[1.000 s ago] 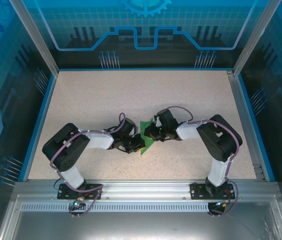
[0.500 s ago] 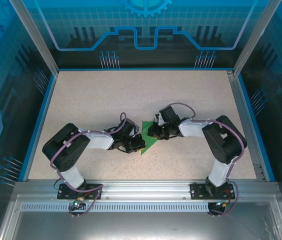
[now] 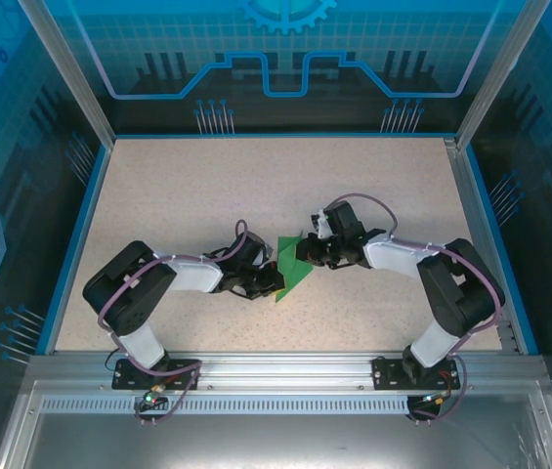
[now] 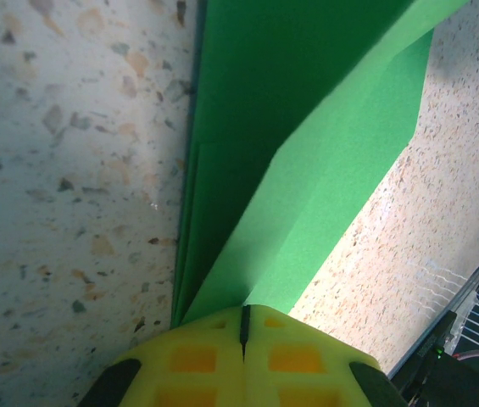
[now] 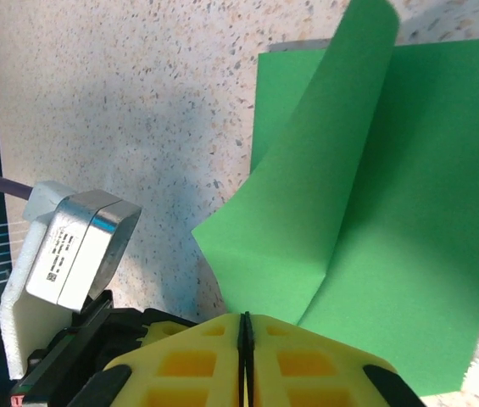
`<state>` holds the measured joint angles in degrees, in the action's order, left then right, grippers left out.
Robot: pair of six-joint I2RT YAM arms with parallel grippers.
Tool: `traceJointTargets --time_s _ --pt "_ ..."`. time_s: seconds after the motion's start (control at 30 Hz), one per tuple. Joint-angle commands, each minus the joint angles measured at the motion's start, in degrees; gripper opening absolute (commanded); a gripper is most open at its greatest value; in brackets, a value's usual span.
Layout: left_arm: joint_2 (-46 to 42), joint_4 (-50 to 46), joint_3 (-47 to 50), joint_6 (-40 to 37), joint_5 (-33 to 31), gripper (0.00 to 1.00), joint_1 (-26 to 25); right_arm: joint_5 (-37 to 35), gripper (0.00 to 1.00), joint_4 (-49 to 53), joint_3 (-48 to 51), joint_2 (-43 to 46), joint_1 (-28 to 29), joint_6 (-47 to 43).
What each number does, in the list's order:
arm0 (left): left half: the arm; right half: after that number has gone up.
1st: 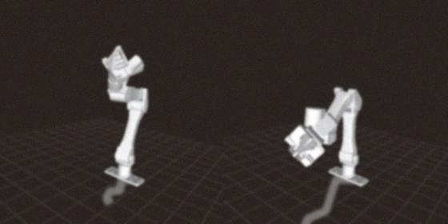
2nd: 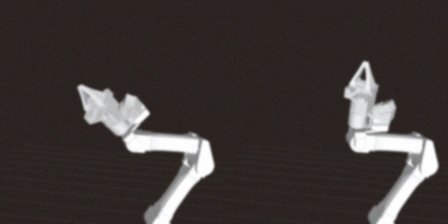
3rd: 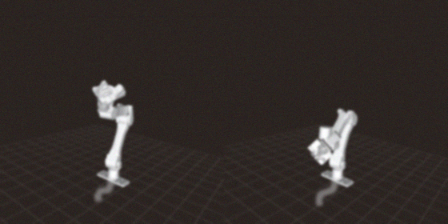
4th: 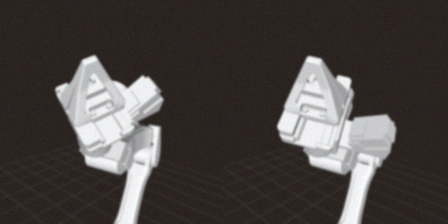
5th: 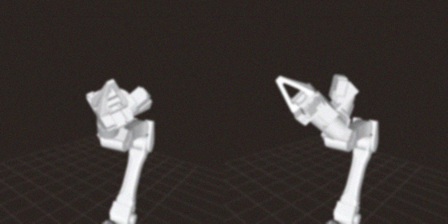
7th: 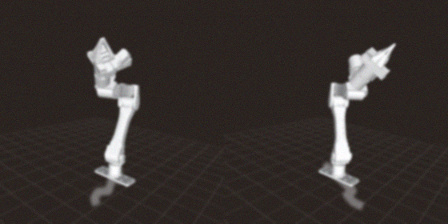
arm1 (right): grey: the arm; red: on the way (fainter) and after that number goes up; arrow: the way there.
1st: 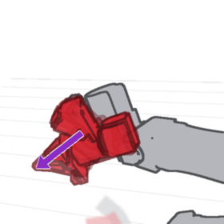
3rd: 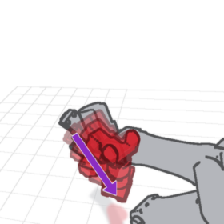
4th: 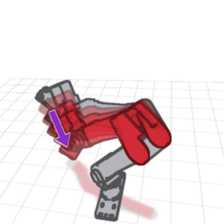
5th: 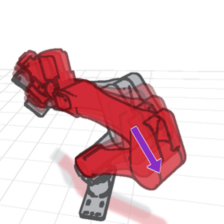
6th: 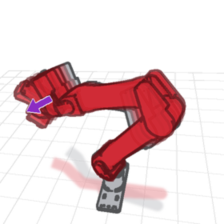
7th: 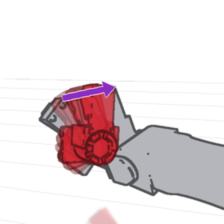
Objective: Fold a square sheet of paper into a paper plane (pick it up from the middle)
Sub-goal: Fourth fold the wing at the center of the table.
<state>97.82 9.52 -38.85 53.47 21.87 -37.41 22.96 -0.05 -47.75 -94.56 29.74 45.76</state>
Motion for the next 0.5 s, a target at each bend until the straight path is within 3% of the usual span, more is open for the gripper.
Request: traceJointTargets --time_s 0.0,0.23,0.47 --pt "2.90 -9.19 1.94 -1.53 -3.16 0.02 -0.86 4.01 0.10 -1.42 -2.17 -3.48 1.79 -1.67" --pt "3.20 -9.59 1.78 -1.79 -3.26 0.02 -0.90 2.07 0.10 -1.97 -6.02 -10.04 2.99 -1.44" --pt "3.23 -10.49 2.11 -2.48 -3.63 0.00 -0.86 1.33 0.10 -4.47 -6.08 -15.17 -0.04 -1.79"
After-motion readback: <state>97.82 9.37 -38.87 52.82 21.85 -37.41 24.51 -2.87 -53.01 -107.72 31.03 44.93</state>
